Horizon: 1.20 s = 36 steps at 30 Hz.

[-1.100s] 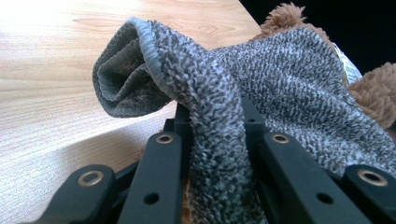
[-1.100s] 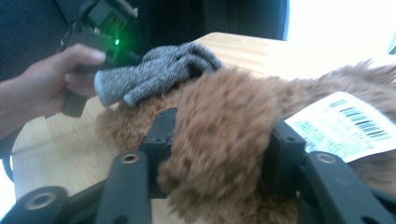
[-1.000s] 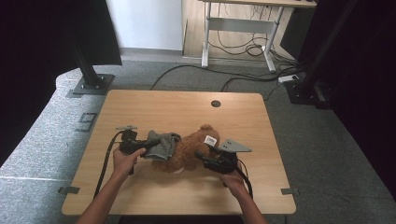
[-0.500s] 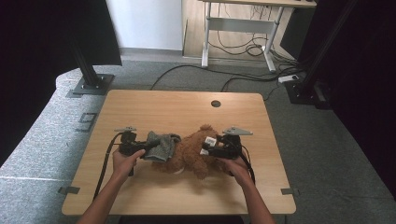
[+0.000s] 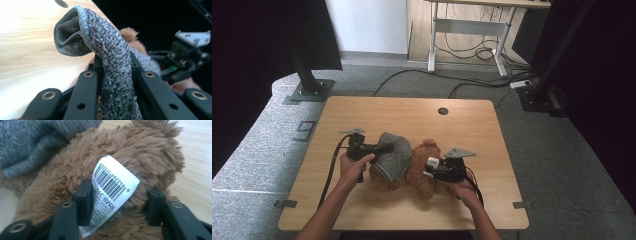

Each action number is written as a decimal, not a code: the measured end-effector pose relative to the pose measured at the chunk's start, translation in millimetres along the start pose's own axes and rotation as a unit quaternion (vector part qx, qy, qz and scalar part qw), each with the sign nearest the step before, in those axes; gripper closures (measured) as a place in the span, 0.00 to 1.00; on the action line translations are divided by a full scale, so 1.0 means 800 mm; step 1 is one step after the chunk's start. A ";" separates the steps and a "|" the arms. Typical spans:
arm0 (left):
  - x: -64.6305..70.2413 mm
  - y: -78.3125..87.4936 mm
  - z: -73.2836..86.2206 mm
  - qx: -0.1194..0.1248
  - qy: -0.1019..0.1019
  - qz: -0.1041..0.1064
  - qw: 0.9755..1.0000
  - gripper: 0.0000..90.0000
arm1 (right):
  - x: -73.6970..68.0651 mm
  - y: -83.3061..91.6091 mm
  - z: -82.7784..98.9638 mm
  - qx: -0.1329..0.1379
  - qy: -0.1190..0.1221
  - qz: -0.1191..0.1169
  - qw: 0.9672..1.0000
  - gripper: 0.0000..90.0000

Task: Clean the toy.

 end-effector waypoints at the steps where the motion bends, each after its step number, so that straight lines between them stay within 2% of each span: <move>1: 0.006 -0.006 -0.004 -0.002 -0.003 0.003 1.000 0.84 | -0.002 0.001 0.003 0.010 -0.003 0.001 1.000 0.59; 4: 0.022 -0.027 -0.014 -0.009 -0.013 0.010 1.000 0.84 | -0.004 0.004 0.012 0.029 -0.002 0.003 1.000 0.60; 8: 0.038 -0.060 -0.019 -0.025 -0.020 0.014 0.999 0.84 | -0.006 0.007 0.019 0.036 0.004 0.015 0.999 0.60; 10: 0.039 -0.073 -0.015 -0.044 -0.025 0.000 0.999 0.84 | -0.006 0.008 0.020 0.040 0.010 0.023 0.999 0.61; 13: 0.035 -0.077 -0.011 -0.061 -0.025 -0.016 0.998 0.84 | -0.005 0.008 0.021 0.041 0.014 0.032 0.999 0.61; 16: 0.023 -0.066 -0.005 -0.072 -0.028 -0.041 0.996 0.84 | -0.005 0.009 0.022 0.042 0.017 0.031 0.998 0.62; 20: 0.002 -0.039 0.013 -0.072 -0.011 -0.055 0.996 0.84 | -0.006 0.012 0.025 0.042 0.022 0.034 0.998 0.63; 25: -0.016 -0.002 0.035 -0.051 0.024 -0.050 0.997 0.84 | -0.009 0.017 0.033 0.042 0.036 0.043 0.998 0.64; 29: -0.025 0.022 0.051 -0.042 0.040 -0.052 0.997 0.84 | -0.010 0.022 0.040 0.039 0.039 0.049 0.997 0.64; 33: -0.030 0.034 0.069 -0.043 0.051 -0.051 0.996 0.84 | -0.011 0.025 0.047 0.038 0.038 0.049 0.997 0.64; 36: -0.030 0.037 0.074 -0.040 0.055 -0.048 0.997 0.84 | -0.014 0.028 0.049 0.037 0.039 0.049 0.997 0.62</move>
Point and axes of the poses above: each handheld gripper's, and its own axes: y roughly backward along the jaws, z roughly out of its underside, x roughly to its right, the point moved 10 cm from there along -y, roughly forward along the jaws, and after that the axes turned 10 degrees about -y, right-handed, at the moved point
